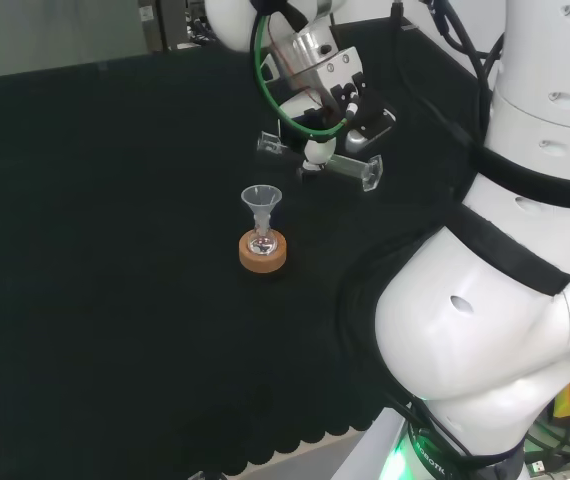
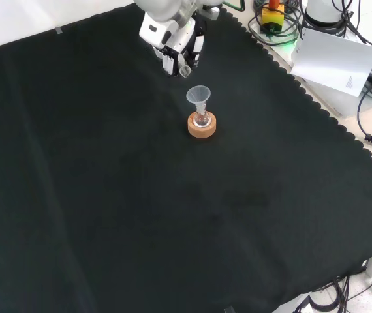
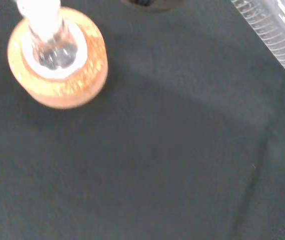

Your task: Put the graduated cylinder back on the table.

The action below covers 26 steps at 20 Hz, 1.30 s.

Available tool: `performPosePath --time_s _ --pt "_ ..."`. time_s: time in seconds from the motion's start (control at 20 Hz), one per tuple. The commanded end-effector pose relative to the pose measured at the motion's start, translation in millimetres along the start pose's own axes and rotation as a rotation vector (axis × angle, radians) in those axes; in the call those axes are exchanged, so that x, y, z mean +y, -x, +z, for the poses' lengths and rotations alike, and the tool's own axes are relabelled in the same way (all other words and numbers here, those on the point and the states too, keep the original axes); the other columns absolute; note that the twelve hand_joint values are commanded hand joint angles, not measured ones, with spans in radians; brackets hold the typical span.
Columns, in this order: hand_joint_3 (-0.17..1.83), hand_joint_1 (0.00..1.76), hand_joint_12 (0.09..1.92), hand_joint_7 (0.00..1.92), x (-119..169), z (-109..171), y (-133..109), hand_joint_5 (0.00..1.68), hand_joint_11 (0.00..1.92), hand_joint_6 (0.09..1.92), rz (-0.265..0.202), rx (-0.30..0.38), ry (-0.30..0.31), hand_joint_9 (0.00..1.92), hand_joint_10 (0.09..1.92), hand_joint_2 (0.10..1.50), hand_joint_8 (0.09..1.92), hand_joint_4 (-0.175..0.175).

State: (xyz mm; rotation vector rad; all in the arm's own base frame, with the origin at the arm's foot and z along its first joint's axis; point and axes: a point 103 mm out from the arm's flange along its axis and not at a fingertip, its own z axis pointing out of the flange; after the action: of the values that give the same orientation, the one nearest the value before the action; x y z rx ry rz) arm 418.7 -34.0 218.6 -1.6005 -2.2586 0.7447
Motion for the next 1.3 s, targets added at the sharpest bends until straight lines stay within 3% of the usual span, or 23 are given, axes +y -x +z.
performPosePath --time_s 0.05,0.2,0.6,1.3 --pt "0.0 1.27 0.73 1.04 6 -1 14 1.01 1.25 0.95 -0.031 0.106 0.126 1.46 0.09 1.09 0.94 -0.175" --pt "0.0 1.27 0.73 1.04 12 -3 20 1.01 1.25 0.95 -0.046 0.145 0.196 1.46 0.09 1.09 0.94 -0.175" --pt "0.0 1.27 0.73 1.04 52 -16 34 1.01 1.25 0.96 -0.104 0.204 0.285 1.46 0.09 1.1 0.94 -0.175" --pt "0.0 1.27 0.73 1.03 139 -26 48 1.0 1.24 0.96 -0.176 0.402 0.445 1.46 0.09 1.1 0.95 -0.175"
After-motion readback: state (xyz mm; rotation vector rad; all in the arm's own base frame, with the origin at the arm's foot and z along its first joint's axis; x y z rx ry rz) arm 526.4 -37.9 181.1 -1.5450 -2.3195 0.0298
